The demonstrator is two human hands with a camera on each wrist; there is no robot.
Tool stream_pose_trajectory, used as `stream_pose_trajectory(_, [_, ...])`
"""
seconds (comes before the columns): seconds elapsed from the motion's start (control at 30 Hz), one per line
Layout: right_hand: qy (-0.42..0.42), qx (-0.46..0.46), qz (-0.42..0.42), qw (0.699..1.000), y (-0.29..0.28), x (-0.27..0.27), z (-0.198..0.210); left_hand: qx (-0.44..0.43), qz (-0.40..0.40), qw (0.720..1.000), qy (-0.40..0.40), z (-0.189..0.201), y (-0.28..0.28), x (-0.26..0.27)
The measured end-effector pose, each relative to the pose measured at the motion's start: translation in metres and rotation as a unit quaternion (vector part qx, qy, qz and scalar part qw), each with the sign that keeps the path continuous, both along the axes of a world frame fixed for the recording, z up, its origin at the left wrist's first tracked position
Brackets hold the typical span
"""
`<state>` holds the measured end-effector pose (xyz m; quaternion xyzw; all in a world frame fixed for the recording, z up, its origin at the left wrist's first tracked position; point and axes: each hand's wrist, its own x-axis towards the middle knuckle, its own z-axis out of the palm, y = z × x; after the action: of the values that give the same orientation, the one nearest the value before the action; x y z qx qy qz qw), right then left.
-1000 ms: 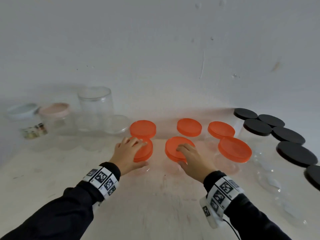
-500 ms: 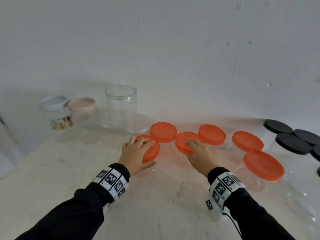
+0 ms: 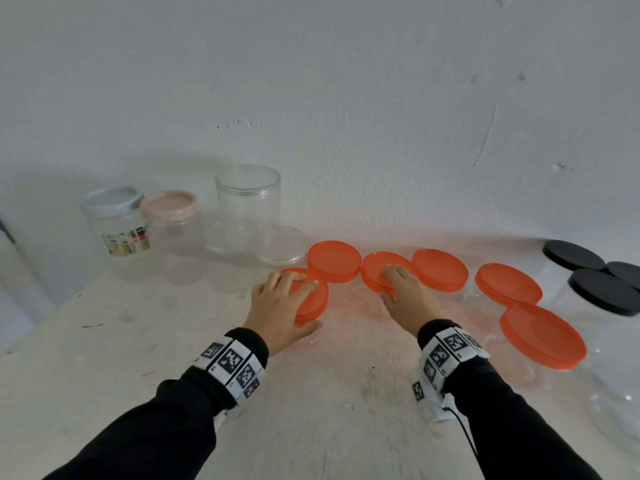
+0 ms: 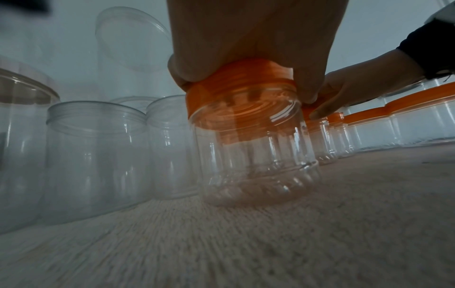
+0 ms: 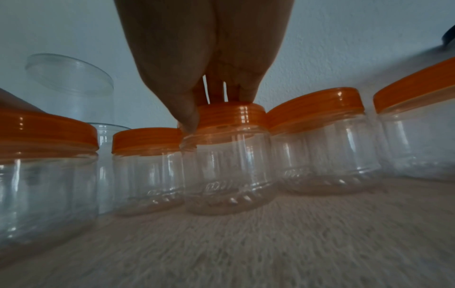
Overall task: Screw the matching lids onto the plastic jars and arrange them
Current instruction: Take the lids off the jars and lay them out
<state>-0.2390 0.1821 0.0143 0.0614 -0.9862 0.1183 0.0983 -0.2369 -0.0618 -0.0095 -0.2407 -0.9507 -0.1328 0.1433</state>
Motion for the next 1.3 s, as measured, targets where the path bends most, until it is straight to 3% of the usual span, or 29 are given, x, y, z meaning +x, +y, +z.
stream_pose_trajectory(0.63, [0.006, -0.020, -0.012, 1.000, -0.001, -0.018, 0.001, -0.035, 0.012, 0.998, -0.056, -0.002, 0.000, -0.003])
stream_pose_trajectory(0.8, [-0.026, -0.011, -0.001, 1.000, 0.002, -0.021, 0.002, -0.035, 0.013, 0.997, -0.063, 0.000, 0.000, -0.002])
stream_pose_trajectory(1.0, [0.013, 0.120, -0.069, 0.990, 0.006, -0.014, 0.001, -0.026, 0.013, 0.998, -0.058, 0.001, 0.001, 0.000])
stream_pose_trajectory(1.13, [0.015, 0.122, -0.101, 0.987, 0.019, -0.016, 0.001, -0.013, 0.018, 0.997, -0.068, 0.005, 0.002, 0.001])
stream_pose_trajectory(1.3, [-0.065, 0.092, -0.125, 0.986, 0.038, -0.018, -0.002, 0.000, 0.029, 0.995, -0.090, 0.006, 0.002, 0.001])
